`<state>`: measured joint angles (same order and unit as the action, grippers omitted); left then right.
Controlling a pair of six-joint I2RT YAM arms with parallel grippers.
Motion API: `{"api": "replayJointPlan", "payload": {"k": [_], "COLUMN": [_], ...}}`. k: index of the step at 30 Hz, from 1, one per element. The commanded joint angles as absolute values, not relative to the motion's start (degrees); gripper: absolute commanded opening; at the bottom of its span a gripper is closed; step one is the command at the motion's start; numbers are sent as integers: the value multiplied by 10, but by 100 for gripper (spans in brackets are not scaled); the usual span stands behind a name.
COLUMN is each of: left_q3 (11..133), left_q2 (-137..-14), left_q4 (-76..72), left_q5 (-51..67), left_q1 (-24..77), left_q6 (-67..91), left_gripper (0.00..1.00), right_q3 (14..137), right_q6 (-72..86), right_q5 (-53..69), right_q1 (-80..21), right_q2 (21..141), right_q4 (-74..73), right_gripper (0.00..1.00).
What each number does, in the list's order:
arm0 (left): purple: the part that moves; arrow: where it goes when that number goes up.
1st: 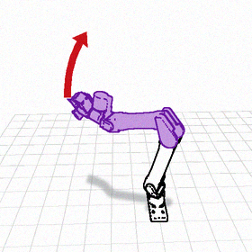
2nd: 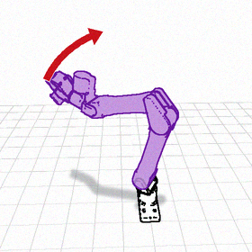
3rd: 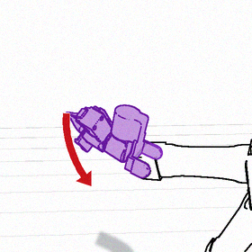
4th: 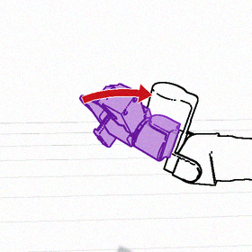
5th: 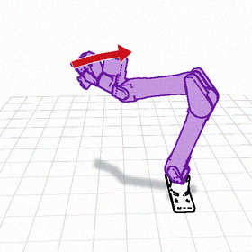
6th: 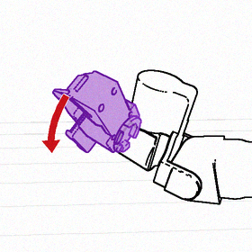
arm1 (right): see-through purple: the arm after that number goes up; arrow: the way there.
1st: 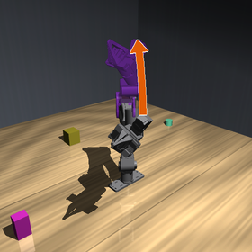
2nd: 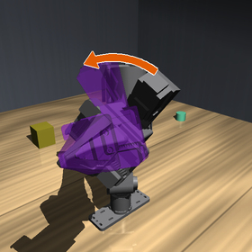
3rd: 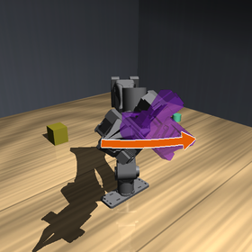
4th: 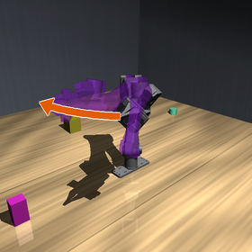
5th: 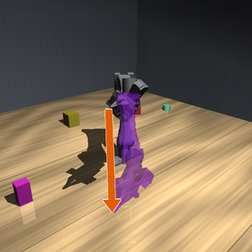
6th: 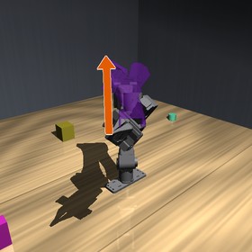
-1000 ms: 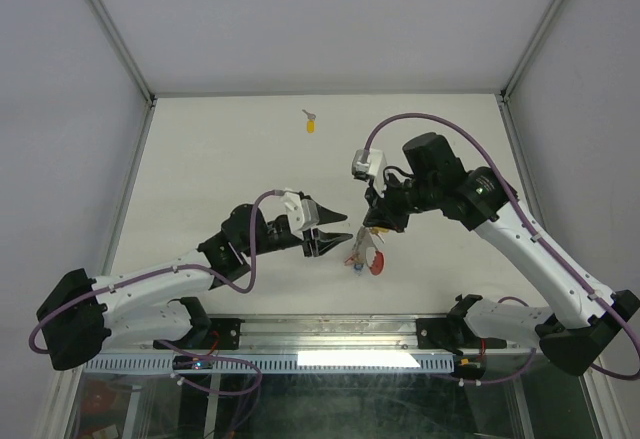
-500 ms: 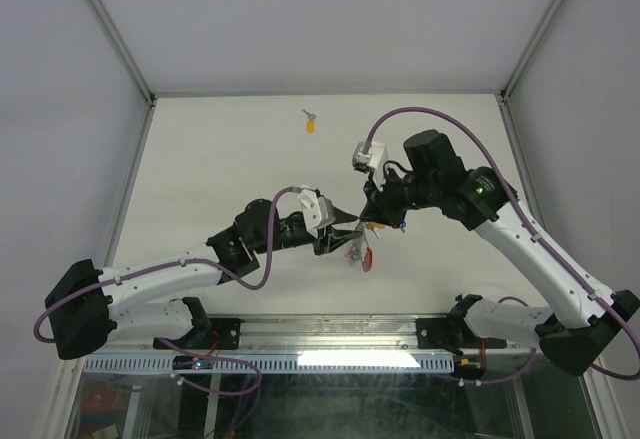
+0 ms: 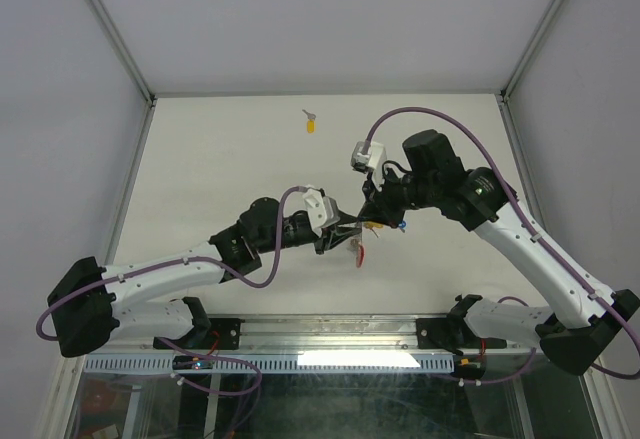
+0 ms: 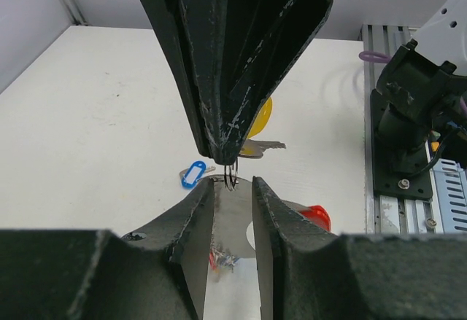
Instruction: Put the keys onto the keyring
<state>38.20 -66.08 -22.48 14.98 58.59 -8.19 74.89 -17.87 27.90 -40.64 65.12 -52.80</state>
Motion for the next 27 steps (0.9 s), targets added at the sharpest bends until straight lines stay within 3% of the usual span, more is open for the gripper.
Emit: {"api": "replayJointPlan", "payload": {"k": [1, 13, 21, 24, 27], "left_q3": [410, 420, 426, 428, 430], "left_q2": [-662, -667, -670, -672, -673], "left_q4": [-240, -233, -225, -222, -211], "left_q5": [148, 146, 145, 143, 142], "left_q1": [592, 592, 592, 592, 592], "left_q6": [-88, -89, -89, -90, -95], "left_gripper": [26, 23, 14, 0, 0], "right_q3": [762, 753, 747, 744, 737], "right_q6": [-171, -177, -178, -176, -169], "right_q5": [294, 300, 303, 306, 301], "right_q1": [-412, -417, -419, -420, -419], "right_q2": [641, 642, 640, 638, 633], "right_q4": [-490, -489, -488, -484, -476], "right_gripper": [0, 0, 0, 0, 0]}}
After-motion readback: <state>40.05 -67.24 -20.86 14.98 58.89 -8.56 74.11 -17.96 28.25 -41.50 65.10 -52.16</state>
